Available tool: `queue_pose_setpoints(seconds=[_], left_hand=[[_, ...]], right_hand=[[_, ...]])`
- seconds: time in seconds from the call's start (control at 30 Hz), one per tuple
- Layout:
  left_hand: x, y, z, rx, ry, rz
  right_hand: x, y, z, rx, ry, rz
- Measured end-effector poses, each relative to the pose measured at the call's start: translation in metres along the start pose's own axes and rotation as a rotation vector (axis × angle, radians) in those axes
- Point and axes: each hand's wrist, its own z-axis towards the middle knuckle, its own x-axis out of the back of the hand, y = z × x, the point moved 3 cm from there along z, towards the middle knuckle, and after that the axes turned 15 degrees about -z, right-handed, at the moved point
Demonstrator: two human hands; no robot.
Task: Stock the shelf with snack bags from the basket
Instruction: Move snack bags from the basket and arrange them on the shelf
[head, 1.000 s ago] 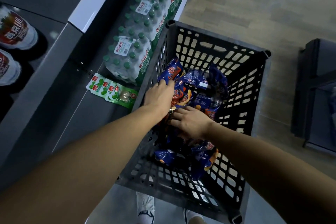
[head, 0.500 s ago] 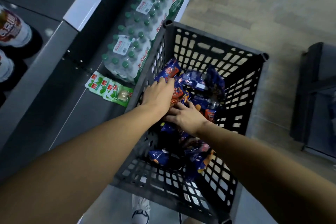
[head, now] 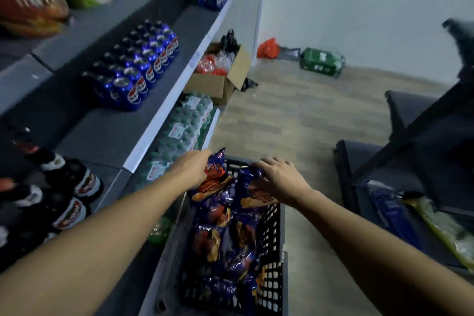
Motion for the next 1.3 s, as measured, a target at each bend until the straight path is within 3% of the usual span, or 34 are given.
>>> queue_pose_setpoints(seconds=[0.2, 0.4, 0.7, 0.93, 1.3], left_hand=[[0.085, 0.035, -0.055, -0.121, -0.034, -0.008], [0.153, 0.046, -0.121, -0.138, 0.043, 0.026], [0.21, 0.007, -0.261, 0.137, 0.353, -0.099], [0.223, -0.036, -0.426, 0.383, 0.576, -0.163], [0.201, -0.104, -0.759, 0.83, 0.84, -0.19]], right_hand=[[0.114, -0.016, -0.029, -0.052, 0.121, -0.087], [0.19, -0.052, -0.039, 0.039, 0.225, -0.127], [0.267, -0.132, -0.043, 0.348, 0.421, -0.075], [0.304, -0.257, -0.077, 0.663, 0.485, 0.025], [0.341, -0.548, -0.238, 1.174, 0.572, 0.05]])
